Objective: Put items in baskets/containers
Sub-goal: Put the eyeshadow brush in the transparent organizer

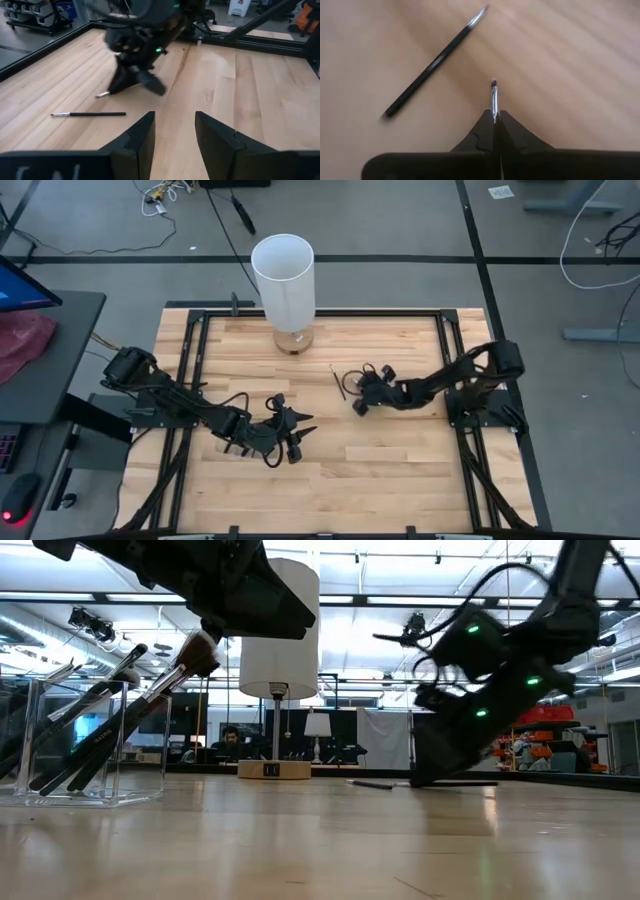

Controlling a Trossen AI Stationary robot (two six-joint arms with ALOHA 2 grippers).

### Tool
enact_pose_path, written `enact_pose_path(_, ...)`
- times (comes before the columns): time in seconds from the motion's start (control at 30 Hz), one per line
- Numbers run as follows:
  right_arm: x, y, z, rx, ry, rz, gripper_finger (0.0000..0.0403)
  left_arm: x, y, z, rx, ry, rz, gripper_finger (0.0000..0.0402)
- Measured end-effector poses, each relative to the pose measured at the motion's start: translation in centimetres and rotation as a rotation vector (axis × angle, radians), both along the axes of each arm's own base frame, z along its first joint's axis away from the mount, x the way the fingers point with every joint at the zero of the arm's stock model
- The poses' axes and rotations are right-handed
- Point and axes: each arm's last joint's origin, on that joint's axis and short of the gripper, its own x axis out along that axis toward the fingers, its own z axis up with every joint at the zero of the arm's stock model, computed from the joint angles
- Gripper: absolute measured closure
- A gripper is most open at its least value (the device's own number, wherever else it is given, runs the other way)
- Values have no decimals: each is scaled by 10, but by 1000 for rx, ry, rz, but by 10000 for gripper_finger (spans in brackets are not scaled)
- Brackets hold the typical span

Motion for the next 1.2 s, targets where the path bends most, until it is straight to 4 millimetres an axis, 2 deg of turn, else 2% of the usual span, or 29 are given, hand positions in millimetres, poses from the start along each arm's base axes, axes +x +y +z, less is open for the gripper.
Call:
enact_pose_path(0.13, -13, 14, 6, 27, -66, 42, 398, 0, 0, 0, 14, 6, -9, 259)
enact_pose_path(0.33, -25, 37, 14, 37, -271, 100, 398, 0, -2, -1, 45, 38, -106, 259)
enact_pose_path(0.6, -21, 64, 37, -17, -525, 192, 397, 1, -1, 0, 82, 45, -115, 259)
enact_pose_path(0.87, -21, 93, 77, -108, -850, 479, 396, 5, 0, 7, 162, 3, -162, 259)
enact_pose_path(1.0, -16, 108, 91, -110, -933, 689, 396, 8, -5, 17, 190, -88, -304, 259)
enact_pose_path(1.2, 2, 131, 114, -142, -1025, 984, 395, 9, -11, 25, 310, -165, -512, 259)
